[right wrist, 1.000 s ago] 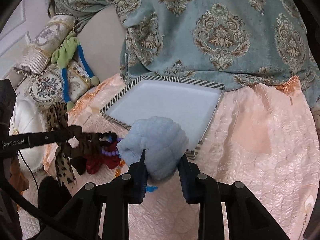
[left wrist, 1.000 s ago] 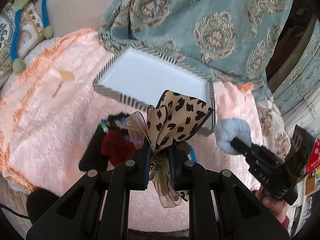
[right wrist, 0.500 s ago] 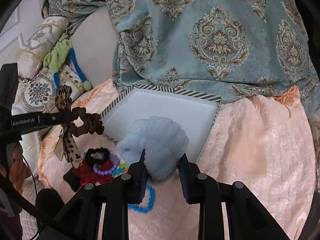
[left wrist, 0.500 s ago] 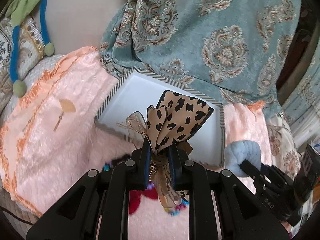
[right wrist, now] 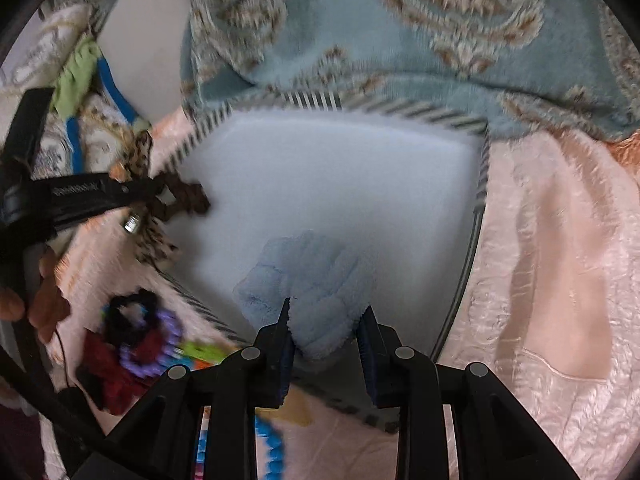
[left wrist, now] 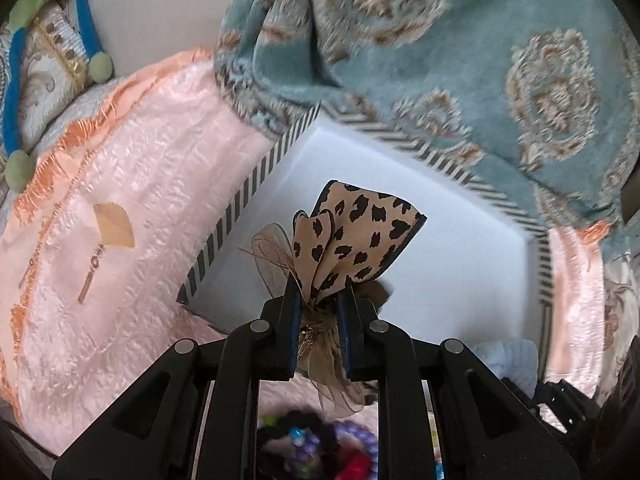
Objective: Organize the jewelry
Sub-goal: 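Carry both items into the striped tray and open both tools, then lift both open tools back out of the tray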
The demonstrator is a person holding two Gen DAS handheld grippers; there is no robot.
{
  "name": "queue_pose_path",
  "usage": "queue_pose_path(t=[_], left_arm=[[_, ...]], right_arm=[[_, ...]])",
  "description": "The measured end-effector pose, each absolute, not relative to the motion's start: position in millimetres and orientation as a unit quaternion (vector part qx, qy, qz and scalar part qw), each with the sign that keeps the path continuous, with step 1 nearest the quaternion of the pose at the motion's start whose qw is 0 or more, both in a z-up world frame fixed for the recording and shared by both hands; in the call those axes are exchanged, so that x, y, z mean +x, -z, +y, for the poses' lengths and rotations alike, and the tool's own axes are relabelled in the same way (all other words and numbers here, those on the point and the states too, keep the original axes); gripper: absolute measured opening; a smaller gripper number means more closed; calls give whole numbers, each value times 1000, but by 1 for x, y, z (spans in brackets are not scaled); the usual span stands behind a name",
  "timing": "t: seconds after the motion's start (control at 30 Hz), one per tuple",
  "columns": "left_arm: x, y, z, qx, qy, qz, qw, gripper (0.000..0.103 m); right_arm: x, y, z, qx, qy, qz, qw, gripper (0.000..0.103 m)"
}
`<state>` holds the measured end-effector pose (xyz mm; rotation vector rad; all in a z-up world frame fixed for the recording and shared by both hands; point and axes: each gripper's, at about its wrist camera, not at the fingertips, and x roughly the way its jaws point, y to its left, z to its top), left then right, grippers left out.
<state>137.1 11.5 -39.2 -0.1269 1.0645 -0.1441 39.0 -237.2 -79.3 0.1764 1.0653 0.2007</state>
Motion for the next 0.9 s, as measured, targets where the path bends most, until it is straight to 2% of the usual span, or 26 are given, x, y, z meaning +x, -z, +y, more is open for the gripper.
queue_pose_path(t=[0.1,0.23,0.33,0.4,0.47,0.53,0.57,0.67,0.9], left_arm=[[139,51,12,-56,66,522,849,15],[133,61,6,-48,72,542,836,15],[126,64,0,-47,79,549,831,15],[124,64,-3,-48,79,550,830,18],[122,61,-5,-49,79,549,831,22],[119,56,-6,-50,80,544,834,31],[117,52,-6,-52,80,538,838,38],[109,37,-2,-62,77,516,851,46],[79,5,9,-60,67,482,871,47]], right_arm=[[44,82,-244,73,-112,508,851,27],[51,80,-252,-9,-107,504,857,27],[59,82,-271,9,-105,509,854,27],[61,80,-275,19,-114,515,849,32],[55,78,-271,29,-124,517,847,48],[47,75,-263,45,-133,517,844,59],[44,74,-257,47,-133,516,845,61],[29,69,-247,48,-122,505,853,61],[0,41,-249,96,-96,475,869,61]])
